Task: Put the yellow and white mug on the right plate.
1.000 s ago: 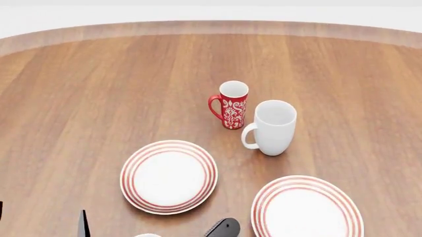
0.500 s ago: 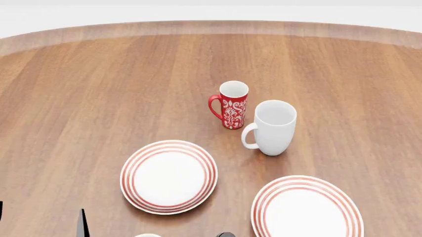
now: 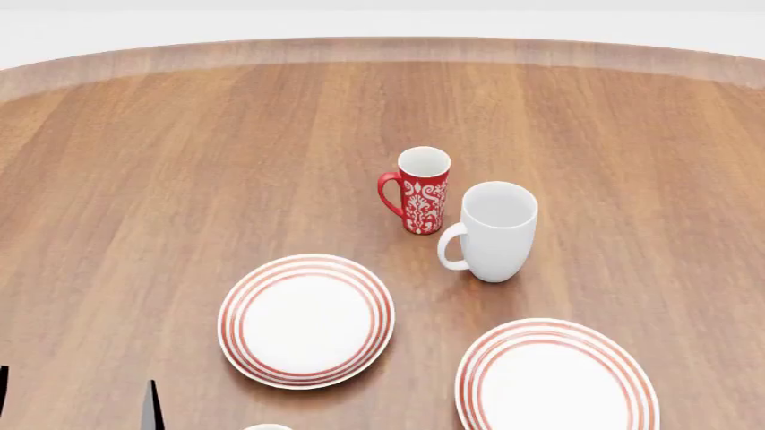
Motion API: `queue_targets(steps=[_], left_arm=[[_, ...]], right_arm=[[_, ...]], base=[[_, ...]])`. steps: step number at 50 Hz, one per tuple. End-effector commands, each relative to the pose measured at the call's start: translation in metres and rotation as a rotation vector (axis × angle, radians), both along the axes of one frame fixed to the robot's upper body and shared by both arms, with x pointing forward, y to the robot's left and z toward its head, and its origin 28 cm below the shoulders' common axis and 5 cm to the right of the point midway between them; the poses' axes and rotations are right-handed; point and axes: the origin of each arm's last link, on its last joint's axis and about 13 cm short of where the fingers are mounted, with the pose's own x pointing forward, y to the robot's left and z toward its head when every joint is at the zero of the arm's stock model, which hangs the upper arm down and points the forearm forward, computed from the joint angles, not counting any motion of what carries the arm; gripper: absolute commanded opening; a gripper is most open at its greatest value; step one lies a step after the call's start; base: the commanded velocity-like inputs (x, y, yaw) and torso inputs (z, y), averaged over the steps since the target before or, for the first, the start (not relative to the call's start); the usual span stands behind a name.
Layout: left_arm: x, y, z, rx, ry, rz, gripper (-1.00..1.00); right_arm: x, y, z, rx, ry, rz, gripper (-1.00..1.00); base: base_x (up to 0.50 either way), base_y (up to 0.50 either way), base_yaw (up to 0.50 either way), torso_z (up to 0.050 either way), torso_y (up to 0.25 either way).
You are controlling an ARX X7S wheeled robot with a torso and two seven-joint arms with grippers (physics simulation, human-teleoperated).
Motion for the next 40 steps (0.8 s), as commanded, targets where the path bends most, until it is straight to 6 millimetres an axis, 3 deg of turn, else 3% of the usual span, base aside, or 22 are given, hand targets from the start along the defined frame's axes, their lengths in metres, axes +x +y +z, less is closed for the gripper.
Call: queue_targets(steps=[1,40], left_arm=[[-0.001,0.000,0.001,0.001,0.001,-0.001,1.00],[0.001,0.000,-0.002,-0.004,0.007,-0.003,1.00]], right_arm=[[0.002,0.001,-0.007,-0.010,0.003,-0.014,1.00],[0.005,0.017,-0.021,-0.041,0.010,0.014,1.00]], base=[[0.00,0.00,0.00,0.000,0.000],[0.00,0.00,0.00,0.000,0.000]])
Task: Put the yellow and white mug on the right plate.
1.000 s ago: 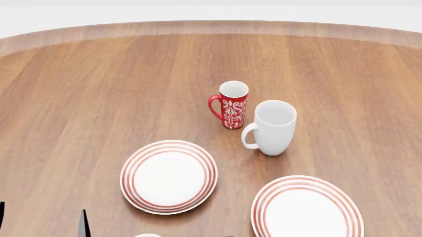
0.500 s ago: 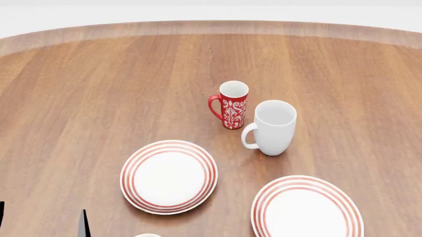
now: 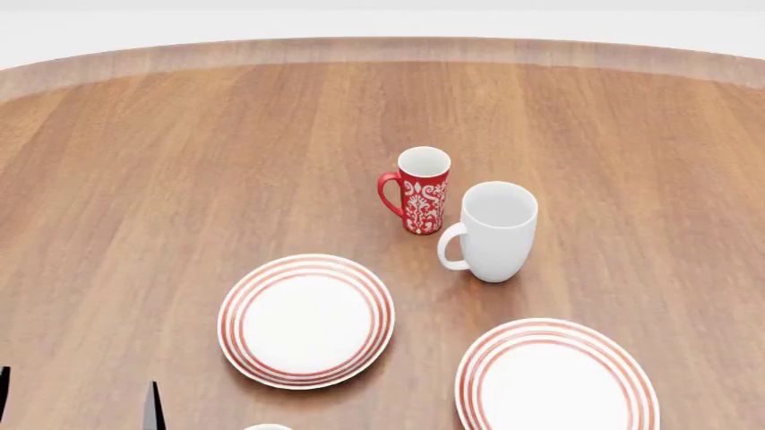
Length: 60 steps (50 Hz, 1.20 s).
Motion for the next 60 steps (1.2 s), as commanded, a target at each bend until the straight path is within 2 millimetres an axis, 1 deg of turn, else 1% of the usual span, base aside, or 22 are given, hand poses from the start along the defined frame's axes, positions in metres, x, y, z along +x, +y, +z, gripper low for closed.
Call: queue_targets(steps=[1,8,25,26,39,44,52,60], left_arm=[[0.003,0.000,-0.004,-0.006,0.009,0.004,1.00],[0.002,0.001,-0.002,-0.009,0.014,0.007,1.00],[0.001,0.000,-0.002,-0.004,0.025,0.005,1.00],[0.001,0.000,-0.002,-0.003,0.025,0.005,1.00],[0.001,0.000,-0.002,0.001,0.027,0.002,1.00],[0.001,0.000,-0.002,0.004,0.028,0.001,1.00],[0.002,0.000,-0.003,0.005,0.027,0.000,1.00],[0.002,0.000,-0.003,0.004,0.030,0.002,1.00]], right_arm=[[-0.002,0.003,-0.005,-0.008,0.013,0.007,1.00],[-0.002,0.003,-0.012,-0.013,0.028,-0.002,1.00],[0.004,0.003,-0.024,-0.020,0.039,-0.037,1.00],[0.004,0.002,-0.024,-0.021,0.036,-0.040,-1.00],[0.007,0.001,-0.019,-0.026,0.009,-0.084,-1.00],[0.008,0.001,-0.013,-0.017,-0.014,-0.099,-1.00],[0.018,-0.005,0.010,0.046,-0.079,-0.183,-1.00],[0.025,-0.016,0.040,0.113,-0.174,-0.277,-1.00]], base=[[0.00,0.00,0.00,0.000,0.000],[0.00,0.00,0.00,0.000,0.000],[0.00,0.00,0.00,0.000,0.000],[0.00,0.00,0.00,0.000,0.000],[0.00,0.00,0.00,0.000,0.000],[0.00,0.00,0.00,0.000,0.000],[0.00,0.00,0.00,0.000,0.000],[0.00,0.00,0.00,0.000,0.002]])
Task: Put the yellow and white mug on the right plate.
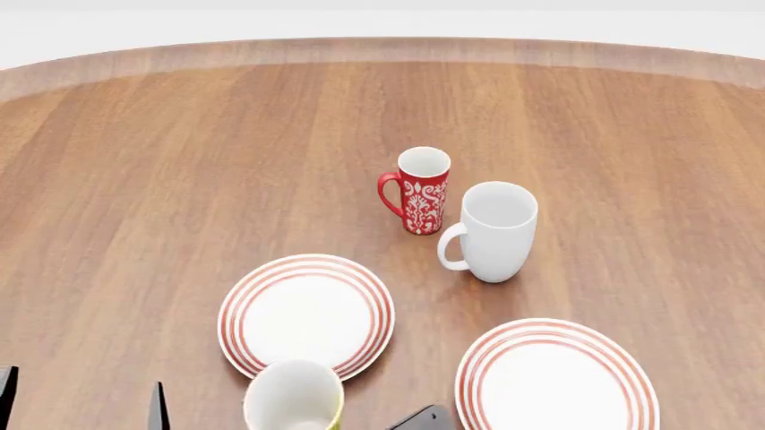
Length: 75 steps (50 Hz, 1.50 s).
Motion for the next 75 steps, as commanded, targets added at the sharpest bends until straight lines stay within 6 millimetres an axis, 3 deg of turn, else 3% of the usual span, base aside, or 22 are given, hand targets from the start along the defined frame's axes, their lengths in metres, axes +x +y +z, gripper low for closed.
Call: queue_targets(steps=[1,21,39,62,75], left_arm=[[0.001,0.000,0.000,-0.001,0.004,0.002,1.00],[0.002,0.001,-0.001,-0.002,0.011,0.011,1.00],[0.002,0.000,-0.002,0.006,0.012,0.003,1.00],[0.000,-0.001,-0.002,0.017,0.015,-0.004,1.00],[0.000,-0.001,-0.002,0.019,0.021,-0.011,1.00]], right_arm=[[0.010,-0.012,0.038,0.074,-0.125,-0.115,-1.00],[0.035,-0.064,0.092,0.110,-0.265,-0.421,-1.00],[0.042,-0.082,0.097,0.117,-0.275,-0.533,-1.00],[0.021,-0.105,0.102,0.124,-0.121,-0.607,-1.00],[0.042,-0.102,0.108,0.112,-0.120,-0.595,-1.00]], base=[[0.00,0.00,0.00,0.000,0.000],[0.00,0.00,0.00,0.000,0.000],[0.00,0.00,0.00,0.000,0.000],[0.00,0.00,0.00,0.000,0.000],[0.00,0.00,0.00,0.000,0.000]])
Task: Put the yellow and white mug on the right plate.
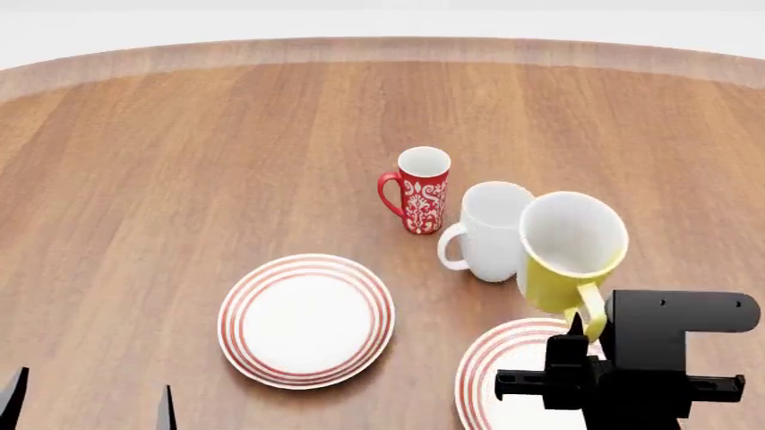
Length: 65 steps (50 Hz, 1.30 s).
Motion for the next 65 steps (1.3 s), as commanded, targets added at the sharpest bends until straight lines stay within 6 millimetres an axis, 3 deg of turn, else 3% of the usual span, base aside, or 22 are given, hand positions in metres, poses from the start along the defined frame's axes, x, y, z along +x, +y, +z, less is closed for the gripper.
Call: queue_targets(steps=[1,15,39,53,65], left_arm=[[0.000,0.000,0.000,0.002,0.004,-0.005,1.00],[0.000,-0.001,0.000,0.004,0.006,-0.007,1.00],[0.001,0.000,-0.001,-0.004,0.013,-0.001,1.00],[0.000,0.000,-0.001,-0.003,0.017,-0.003,1.00],[0.000,-0.001,-0.002,0.000,0.018,-0.008,1.00]], right_arm=[[0.015,0.003,0.009,-0.009,0.004,0.022,-1.00],[0.021,0.006,0.000,-0.055,0.129,0.090,-1.00],[0.033,-0.005,0.006,-0.112,0.107,0.022,-1.00],[0.025,0.003,-0.010,-0.086,0.240,0.072,-1.00],[0.040,0.001,-0.016,-0.099,0.245,0.040,-1.00]], base=[[0.00,0.00,0.00,0.000,0.000],[0.00,0.00,0.00,0.000,0.001],[0.00,0.00,0.00,0.000,0.000],[0.00,0.00,0.00,0.000,0.000],[0.00,0.00,0.00,0.000,0.000]])
